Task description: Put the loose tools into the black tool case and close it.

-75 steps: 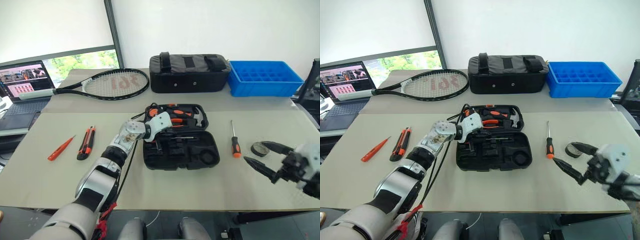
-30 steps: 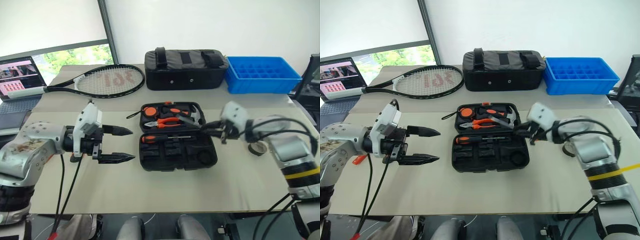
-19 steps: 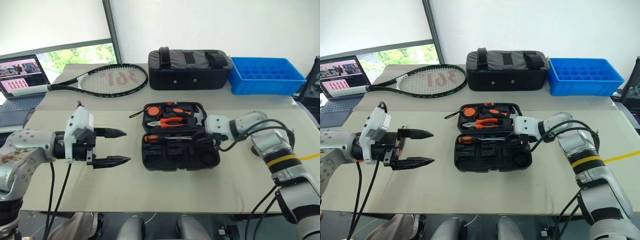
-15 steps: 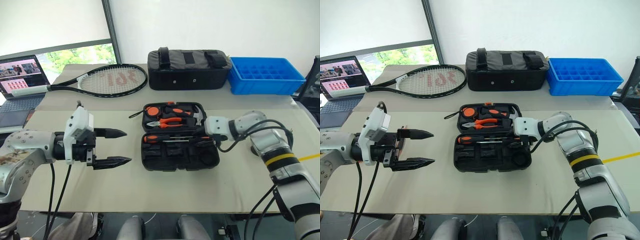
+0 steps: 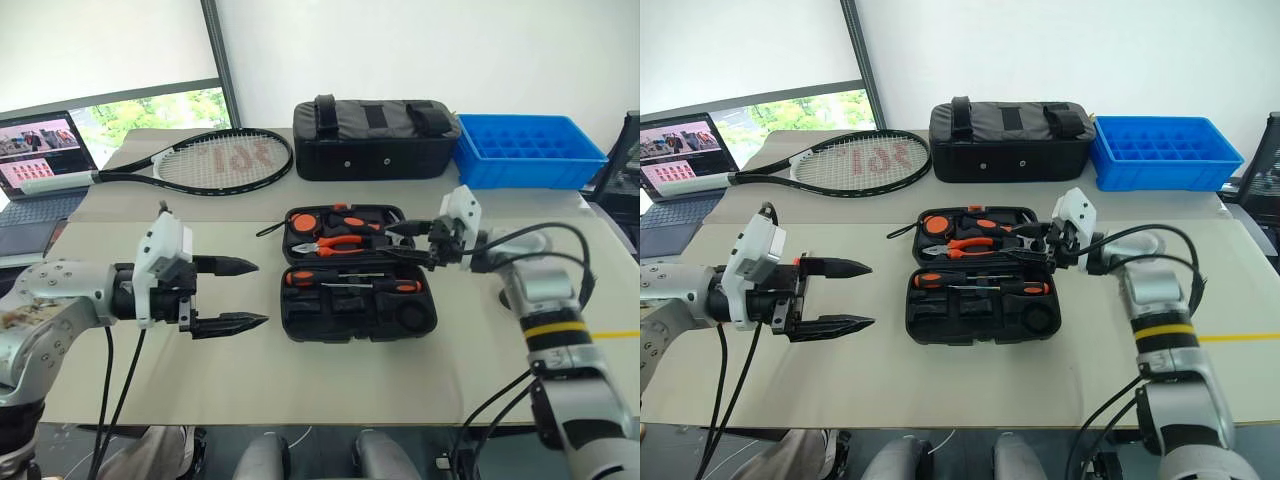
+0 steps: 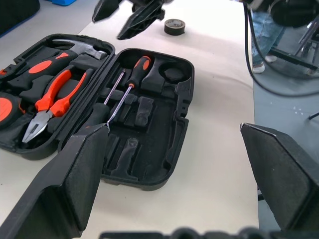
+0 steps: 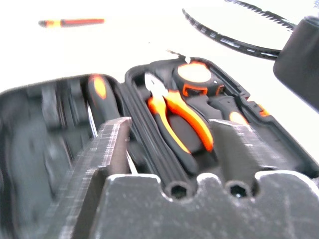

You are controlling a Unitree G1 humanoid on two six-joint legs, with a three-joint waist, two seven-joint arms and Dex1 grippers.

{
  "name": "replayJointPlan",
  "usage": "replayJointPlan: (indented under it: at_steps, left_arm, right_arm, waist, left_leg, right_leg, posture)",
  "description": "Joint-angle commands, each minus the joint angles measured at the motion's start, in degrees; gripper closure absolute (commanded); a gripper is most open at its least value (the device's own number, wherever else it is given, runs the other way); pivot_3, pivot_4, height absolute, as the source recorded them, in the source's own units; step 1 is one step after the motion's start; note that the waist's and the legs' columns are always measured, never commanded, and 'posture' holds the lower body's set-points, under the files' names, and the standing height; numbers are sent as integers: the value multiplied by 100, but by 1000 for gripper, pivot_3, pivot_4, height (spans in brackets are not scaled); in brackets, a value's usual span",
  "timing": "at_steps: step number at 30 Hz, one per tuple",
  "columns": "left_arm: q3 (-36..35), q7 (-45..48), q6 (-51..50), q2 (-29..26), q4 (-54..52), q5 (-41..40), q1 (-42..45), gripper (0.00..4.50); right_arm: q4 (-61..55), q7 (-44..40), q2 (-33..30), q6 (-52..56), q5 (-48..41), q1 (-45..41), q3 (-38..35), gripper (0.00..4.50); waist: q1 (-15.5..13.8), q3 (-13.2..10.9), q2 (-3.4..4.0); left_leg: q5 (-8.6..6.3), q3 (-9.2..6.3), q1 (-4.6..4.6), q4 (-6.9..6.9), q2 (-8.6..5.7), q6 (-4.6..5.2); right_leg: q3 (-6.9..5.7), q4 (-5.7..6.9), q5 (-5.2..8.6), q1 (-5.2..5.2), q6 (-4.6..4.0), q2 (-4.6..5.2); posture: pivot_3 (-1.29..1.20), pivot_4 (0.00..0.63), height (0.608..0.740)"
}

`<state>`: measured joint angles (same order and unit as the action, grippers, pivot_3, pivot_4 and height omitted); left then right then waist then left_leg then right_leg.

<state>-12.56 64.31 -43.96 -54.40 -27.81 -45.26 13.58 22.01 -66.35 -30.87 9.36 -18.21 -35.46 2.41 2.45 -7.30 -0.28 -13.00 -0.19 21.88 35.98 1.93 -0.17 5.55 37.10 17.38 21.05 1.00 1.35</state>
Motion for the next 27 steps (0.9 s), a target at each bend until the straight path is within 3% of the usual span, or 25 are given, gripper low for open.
replayJointPlan:
  at_steps: [1, 4, 15, 18, 23, 27]
  left_arm:
    - [-42, -9, 134, 5, 37, -44, 117, 0]
    - [-32, -23, 165, 23, 40, -32, 88, 0]
    - [-485, -926, 306, 506, -118, 84, -603, 0]
    - [-479, -1124, 534, 542, 13, 442, -860, 0]
    - [-778, -2246, 1007, 1040, 423, 1240, -1082, 0]
    - [-1141, -3137, 1193, 1464, 829, 1704, -1194, 0]
  right_arm:
    - [-12, 52, 132, -235, 75, 89, 1, 3374]
    - [420, 56, 149, -428, 474, 119, 271, 4460]
    - [891, -244, -292, -1002, 1451, 138, 1004, 4460]
    - [944, -210, -370, -1442, 1680, 150, 1135, 4460]
    - [64, -197, -121, -895, 653, -12, 416, 4460]
    - [-1354, -579, -272, 259, -368, 150, 144, 3299]
  waist:
    - [5, -1, 1]
    - [23, -1, 1]
    - [-19, 1, -5]
    - [-36, 1, -9]
    - [-21, -5, -19]
    - [18, -11, -17]
  left_leg:
    - [0, 2, 2, 0, -1, 0]
    - [0, 9, -4, 0, -1, 0]
    - [-1, 6, -69, -5, 0, -1]
    - [-1, 6, -74, -3, -2, -1]
    - [-1, 6, -74, -3, 0, -1]
    - [-1, -14, -65, -10, 5, -1]
  right_leg:
    - [1, 0, 0, 3, 0, 1]
    - [2, -1, 0, 3, 0, -1]
    - [0, -11, 2, -66, 1, 4]
    - [0, -18, 3, -77, 1, 10]
    - [1, -19, 3, -78, 0, 11]
    - [5, -10, 2, -61, -2, 14]
  posture:
    - [0, 150, 707]
    - [0, 150, 707]
    - [0, 150, 707]
    - [0, 150, 707]
    - [0, 150, 707]
    - [0, 150, 707]
